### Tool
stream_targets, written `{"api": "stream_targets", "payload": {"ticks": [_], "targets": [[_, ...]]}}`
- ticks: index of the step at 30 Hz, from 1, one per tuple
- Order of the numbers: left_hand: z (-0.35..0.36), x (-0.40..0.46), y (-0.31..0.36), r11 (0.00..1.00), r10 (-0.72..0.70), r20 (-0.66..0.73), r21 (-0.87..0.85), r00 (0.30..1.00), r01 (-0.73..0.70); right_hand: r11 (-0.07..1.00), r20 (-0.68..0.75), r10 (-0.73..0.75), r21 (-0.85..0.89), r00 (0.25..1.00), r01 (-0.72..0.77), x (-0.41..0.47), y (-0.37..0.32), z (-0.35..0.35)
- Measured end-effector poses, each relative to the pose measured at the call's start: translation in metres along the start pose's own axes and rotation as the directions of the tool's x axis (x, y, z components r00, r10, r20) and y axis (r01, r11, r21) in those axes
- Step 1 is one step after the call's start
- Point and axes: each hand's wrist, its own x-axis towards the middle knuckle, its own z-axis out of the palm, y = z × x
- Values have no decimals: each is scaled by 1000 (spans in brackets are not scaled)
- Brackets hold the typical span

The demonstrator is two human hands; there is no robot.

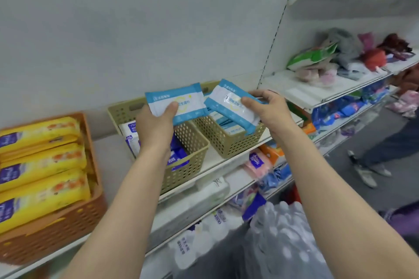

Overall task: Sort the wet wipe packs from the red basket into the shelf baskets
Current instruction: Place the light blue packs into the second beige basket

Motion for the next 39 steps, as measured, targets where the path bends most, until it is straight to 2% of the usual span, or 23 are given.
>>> {"api": "stream_targets", "payload": {"ticks": [3, 6, 11, 16, 19, 21, 23, 25, 26, 27, 28, 30, 31, 32, 33, 36, 37, 39], "targets": [[23, 16, -7, 999, 0, -92, -51, 996, -5, 999, 60, 9, -45, 998, -6, 39, 9, -3], [41, 31, -14, 997, 5, -150, -77, 989, -16, 982, 142, 1, -186, 990, 25, 83, 27, 1], [61, 43, -22, 998, 20, -205, -50, 979, -31, 909, 364, 19, -394, 931, 135, 144, 54, 19], [83, 57, -22, 999, 43, -230, -9, 972, -46, 768, 582, 5, -524, 813, 370, 180, 62, 38], [96, 58, -27, 999, 18, -196, 34, 980, -12, 597, 607, -38, -623, 794, 505, 185, 77, 48], [102, 57, -34, 997, -6, -187, 79, 982, 22, 518, 596, -74, -662, 799, 542, 189, 83, 48], [106, 54, -38, 992, -29, -188, 118, 982, 51, 571, 543, -176, -623, 821, 535, 197, 80, 45], [112, 52, -42, 986, -58, -165, 144, 985, 82, 765, 442, -258, -450, 859, 461, 202, 64, 40], [116, 50, -43, 984, -71, -139, 154, 988, 92, 850, 439, -247, -329, 864, 410, 203, 52, 37], [121, 48, -43, 982, -83, -106, 160, 991, 99, 902, 500, -224, -219, 837, 372, 203, 41, 34], [127, 45, -42, 982, -94, -69, 157, 993, 103, 926, 610, -195, -143, 768, 349, 202, 31, 31], [138, 43, -44, 984, -97, -5, 148, 995, 96, 927, 808, -108, -128, 579, 352, 199, 20, 27], [142, 42, -47, 983, -84, 2, 166, 996, 83, 920, 853, -70, -146, 517, 365, 198, 21, 25], [144, 43, -50, 976, -61, -15, 208, 998, 62, 915, 864, -55, -157, 501, 371, 200, 23, 24], [144, 44, -54, 958, -20, -46, 283, 999, 33, 916, 852, -59, -161, 521, 368, 202, 26, 21], [141, 47, -67, 869, 52, -123, 495, 991, 16, 899, 777, -28, -255, 629, 355, 217, 40, 6], [140, 47, -70, 845, 39, -115, 535, 993, 29, 885, 778, 15, -302, 628, 354, 220, 45, 0], [140, 45, -75, 791, 7, -83, 610, 997, 45, 848, 814, 108, -375, 571, 373, 219, 51, -7]]}}
